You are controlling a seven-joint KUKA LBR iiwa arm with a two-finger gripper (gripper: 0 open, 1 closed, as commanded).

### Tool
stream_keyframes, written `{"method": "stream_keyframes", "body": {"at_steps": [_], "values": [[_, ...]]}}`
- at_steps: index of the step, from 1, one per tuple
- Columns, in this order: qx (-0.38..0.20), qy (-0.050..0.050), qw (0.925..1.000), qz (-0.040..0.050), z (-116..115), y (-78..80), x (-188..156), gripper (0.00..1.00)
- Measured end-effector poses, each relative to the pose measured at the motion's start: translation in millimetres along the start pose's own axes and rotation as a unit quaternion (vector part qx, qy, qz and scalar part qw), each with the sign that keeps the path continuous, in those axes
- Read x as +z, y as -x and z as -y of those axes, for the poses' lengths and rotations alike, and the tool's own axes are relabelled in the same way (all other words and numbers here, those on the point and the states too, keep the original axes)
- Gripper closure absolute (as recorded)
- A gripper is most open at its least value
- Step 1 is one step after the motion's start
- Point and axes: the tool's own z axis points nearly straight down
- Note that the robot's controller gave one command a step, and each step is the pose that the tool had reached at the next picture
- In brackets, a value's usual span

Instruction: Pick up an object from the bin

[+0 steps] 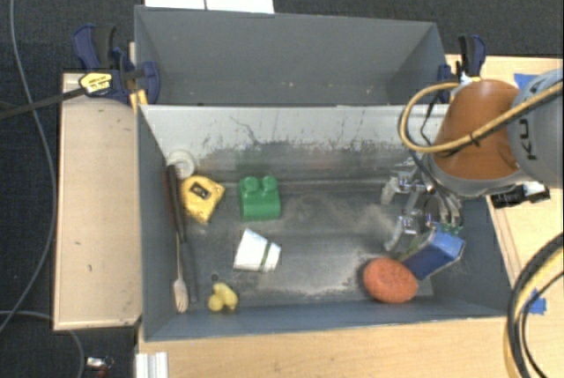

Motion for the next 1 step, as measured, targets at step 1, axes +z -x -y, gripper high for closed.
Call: {"method": "stream_keyframes", "body": {"at_steps": [1], "values": [[-0.009, 0.002, 0.9999, 0.0088, 8.4, -39.8, 11.3, 0.0]]}}
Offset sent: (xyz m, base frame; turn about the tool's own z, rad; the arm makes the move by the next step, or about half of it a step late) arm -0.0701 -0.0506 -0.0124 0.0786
